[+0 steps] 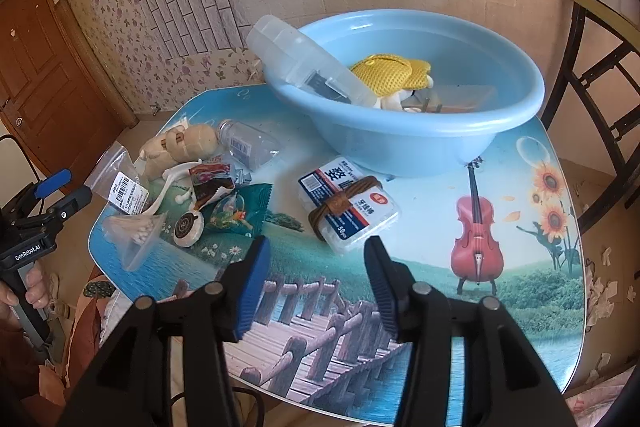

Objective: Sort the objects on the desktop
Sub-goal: 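Release the lid and charger into the basin and withdraw both grippers, then move the left gripper to the clear bag with barcode label and grasp it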

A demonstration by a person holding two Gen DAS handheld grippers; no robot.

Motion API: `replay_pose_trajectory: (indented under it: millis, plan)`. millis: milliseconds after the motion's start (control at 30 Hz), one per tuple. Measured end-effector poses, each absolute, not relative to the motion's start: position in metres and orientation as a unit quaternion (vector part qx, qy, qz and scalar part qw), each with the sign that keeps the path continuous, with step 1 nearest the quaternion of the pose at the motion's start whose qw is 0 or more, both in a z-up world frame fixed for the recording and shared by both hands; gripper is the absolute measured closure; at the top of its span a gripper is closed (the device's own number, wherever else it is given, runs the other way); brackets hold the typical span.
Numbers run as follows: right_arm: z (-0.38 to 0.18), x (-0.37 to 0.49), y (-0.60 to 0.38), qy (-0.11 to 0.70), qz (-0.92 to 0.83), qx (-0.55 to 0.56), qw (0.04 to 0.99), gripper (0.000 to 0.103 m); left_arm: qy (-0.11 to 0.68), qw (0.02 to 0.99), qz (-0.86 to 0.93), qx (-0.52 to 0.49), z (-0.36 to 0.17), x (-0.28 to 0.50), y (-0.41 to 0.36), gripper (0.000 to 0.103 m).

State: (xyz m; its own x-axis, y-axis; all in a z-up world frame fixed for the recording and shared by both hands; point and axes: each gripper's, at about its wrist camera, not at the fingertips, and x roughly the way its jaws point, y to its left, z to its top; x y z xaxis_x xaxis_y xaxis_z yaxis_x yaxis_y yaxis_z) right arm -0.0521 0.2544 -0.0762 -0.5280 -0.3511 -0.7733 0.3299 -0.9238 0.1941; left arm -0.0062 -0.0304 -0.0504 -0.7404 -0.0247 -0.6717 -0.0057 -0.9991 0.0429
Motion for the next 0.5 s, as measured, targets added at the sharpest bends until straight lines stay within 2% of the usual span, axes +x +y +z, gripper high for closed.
replay_pose_trajectory:
  millis: [500]
  plan:
    - [-0.082,-0.052,0.248,-0.004,-0.870,0.452,0.197,0.046,-0.010,0.025,-0.928,0.371,-0.061,-0.006,-0.047,0.013]
